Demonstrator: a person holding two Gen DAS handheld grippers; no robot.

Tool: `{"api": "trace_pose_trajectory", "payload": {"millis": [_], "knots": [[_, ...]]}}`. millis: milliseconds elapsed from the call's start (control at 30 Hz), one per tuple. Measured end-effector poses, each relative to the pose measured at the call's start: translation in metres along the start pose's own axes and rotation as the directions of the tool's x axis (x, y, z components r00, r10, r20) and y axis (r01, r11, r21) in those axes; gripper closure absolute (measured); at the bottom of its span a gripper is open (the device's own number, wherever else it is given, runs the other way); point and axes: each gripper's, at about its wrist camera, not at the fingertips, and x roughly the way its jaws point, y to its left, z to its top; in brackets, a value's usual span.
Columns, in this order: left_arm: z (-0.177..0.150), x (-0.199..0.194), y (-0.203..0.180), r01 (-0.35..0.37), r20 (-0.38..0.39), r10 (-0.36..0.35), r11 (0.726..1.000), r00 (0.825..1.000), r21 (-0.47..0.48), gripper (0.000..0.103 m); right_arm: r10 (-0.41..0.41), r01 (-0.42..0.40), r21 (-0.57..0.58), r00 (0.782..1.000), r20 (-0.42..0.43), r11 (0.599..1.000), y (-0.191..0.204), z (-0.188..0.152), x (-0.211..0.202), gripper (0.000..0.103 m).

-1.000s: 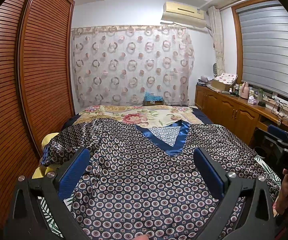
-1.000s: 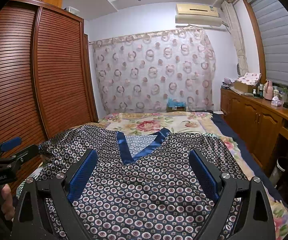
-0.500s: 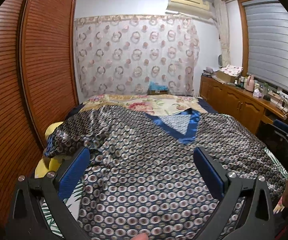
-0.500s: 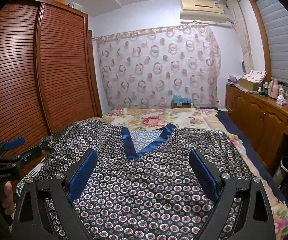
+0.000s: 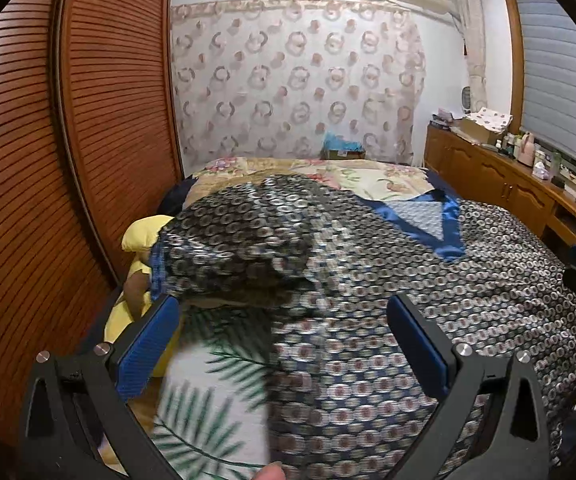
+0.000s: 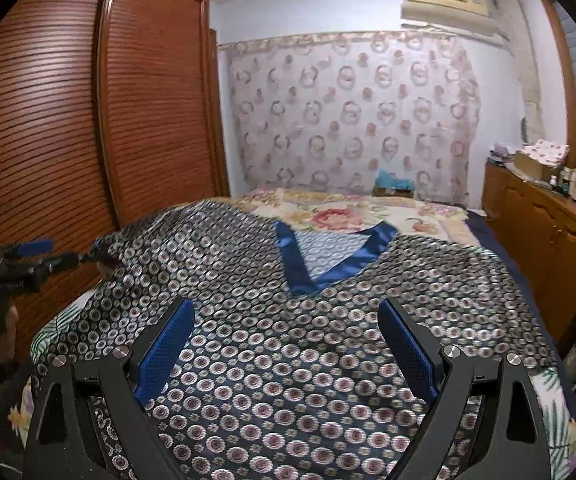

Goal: Fold small clothes
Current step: 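Grasp the side edge of the pajama top with the left tool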

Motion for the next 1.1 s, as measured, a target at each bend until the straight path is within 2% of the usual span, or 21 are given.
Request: {"api": "trace_pose_trajectory", "payload": {"millis": [133,367,433,500,600,833,967,1033,1100], "knots": [[0.004,0.01,0.03,-0.008,-0.02,0.007,1.0,1.0,-0.023,0.002,0.029,-0.03,-0.028,0.999,-0.028,0.999,0.007,-0.001,0.019,0.009],[0.009,0.042,0.085,-0.011,-0.094,-0.001,0.992,0.996,-0.127,0.017,0.085,-0.091,-0.051,0.991,-0.107,0.995,0.014,-0.01,0.05,0.01],[0.009,0.053,0.097,-0.006,-0.112,-0.012,0.987,0.994,-0.159,0.023,0.092,-0.099,-0.05,0.988,-0.123,0.994,0.013,-0.011,0.057,0.01],[0.007,0.069,0.11,0.025,-0.142,-0.058,0.975,0.988,-0.219,0.035,0.097,-0.105,-0.05,0.986,-0.136,0.993,0.012,-0.011,0.062,0.01],[-0.001,0.09,0.12,0.021,-0.202,-0.081,0.959,0.976,-0.282,0.052,0.099,-0.108,-0.054,0.983,-0.152,0.993,0.014,-0.012,0.065,0.01],[-0.016,0.11,0.113,0.071,-0.261,-0.163,0.942,0.952,-0.329,0.054,0.106,-0.122,-0.081,0.978,-0.178,0.989,0.023,-0.011,0.072,0.01],[-0.017,0.115,0.113,0.12,-0.254,-0.215,0.931,0.943,-0.345,0.055,0.115,-0.133,-0.087,0.976,-0.186,0.987,0.026,-0.013,0.076,0.01],[-0.016,0.116,0.113,0.126,-0.25,-0.22,0.931,0.943,-0.343,0.065,0.119,-0.137,-0.084,0.974,-0.193,0.987,0.027,-0.015,0.078,0.01],[-0.016,0.117,0.114,0.115,-0.255,-0.208,0.935,0.944,-0.336,0.09,0.123,-0.141,-0.078,0.973,-0.196,0.987,0.025,-0.015,0.077,0.01]]}}
